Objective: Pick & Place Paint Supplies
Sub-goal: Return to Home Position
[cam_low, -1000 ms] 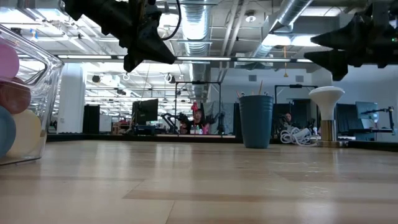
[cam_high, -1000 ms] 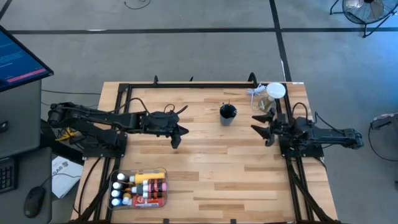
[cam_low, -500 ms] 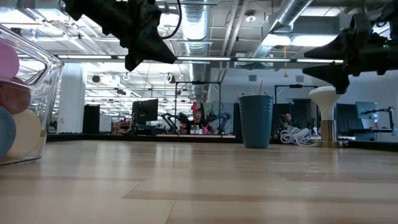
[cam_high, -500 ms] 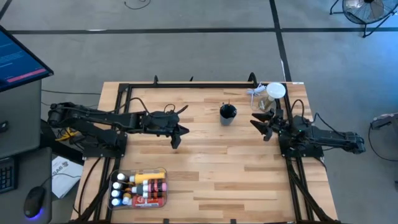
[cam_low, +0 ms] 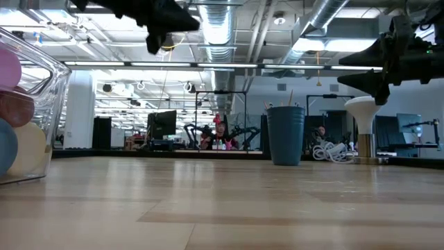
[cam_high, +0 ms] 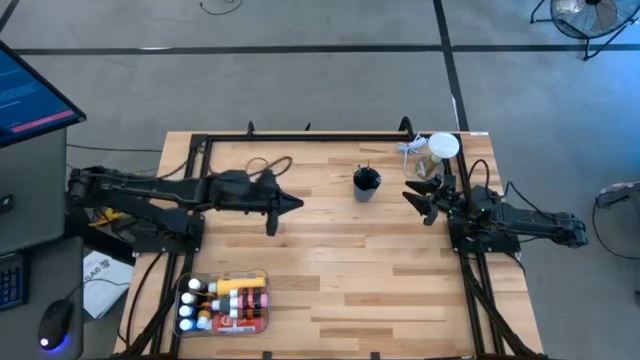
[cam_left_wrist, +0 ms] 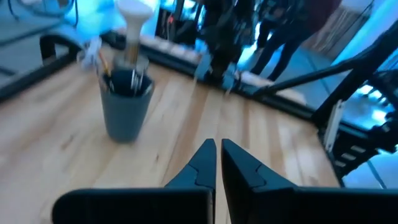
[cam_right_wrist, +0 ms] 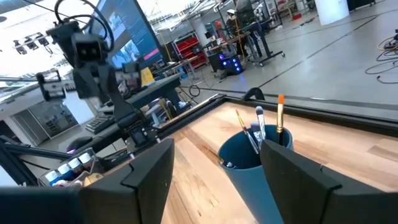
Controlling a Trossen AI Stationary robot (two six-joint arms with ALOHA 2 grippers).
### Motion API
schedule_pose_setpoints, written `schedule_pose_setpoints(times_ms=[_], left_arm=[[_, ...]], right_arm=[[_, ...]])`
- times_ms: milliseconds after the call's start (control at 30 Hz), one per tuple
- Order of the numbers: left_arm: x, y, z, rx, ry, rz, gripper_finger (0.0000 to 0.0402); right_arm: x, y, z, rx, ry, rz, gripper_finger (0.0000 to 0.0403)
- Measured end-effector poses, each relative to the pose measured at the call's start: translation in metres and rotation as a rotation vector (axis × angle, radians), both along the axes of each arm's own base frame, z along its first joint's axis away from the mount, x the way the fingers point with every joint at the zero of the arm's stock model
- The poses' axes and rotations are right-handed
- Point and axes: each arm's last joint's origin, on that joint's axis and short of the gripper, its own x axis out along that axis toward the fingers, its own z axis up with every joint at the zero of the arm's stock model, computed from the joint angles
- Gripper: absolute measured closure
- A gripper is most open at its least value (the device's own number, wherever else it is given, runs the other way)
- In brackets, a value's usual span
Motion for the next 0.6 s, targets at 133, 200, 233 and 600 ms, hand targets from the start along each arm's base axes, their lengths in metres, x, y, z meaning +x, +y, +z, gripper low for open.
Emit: schedule_pose_setpoints(times_ms=[133,200,233,600], left_arm=[[-0.017,0.000,0.021,0.021,-0.088,-0.006,0.0402],[-0.027,0.000,0.030,0.027,-0.126,-0.007,0.0401],[-0.031,0.000,0.034,0.034,-0.145,-0.014,0.0401],[-0.089,-0.001,0.054,0.230,-0.277,-0.057,0.0401]], right_arm=[[0.000,0.000,0.000,0.000,0.000,0.000,0.0171],[0.000,0.000,0.000,0.000,0.000,0.000,0.0171],[0.000,0.000,0.000,0.000,0.000,0.000,0.0171],[0.000,0.000,0.000,0.000,0.001,0.000,0.0171]])
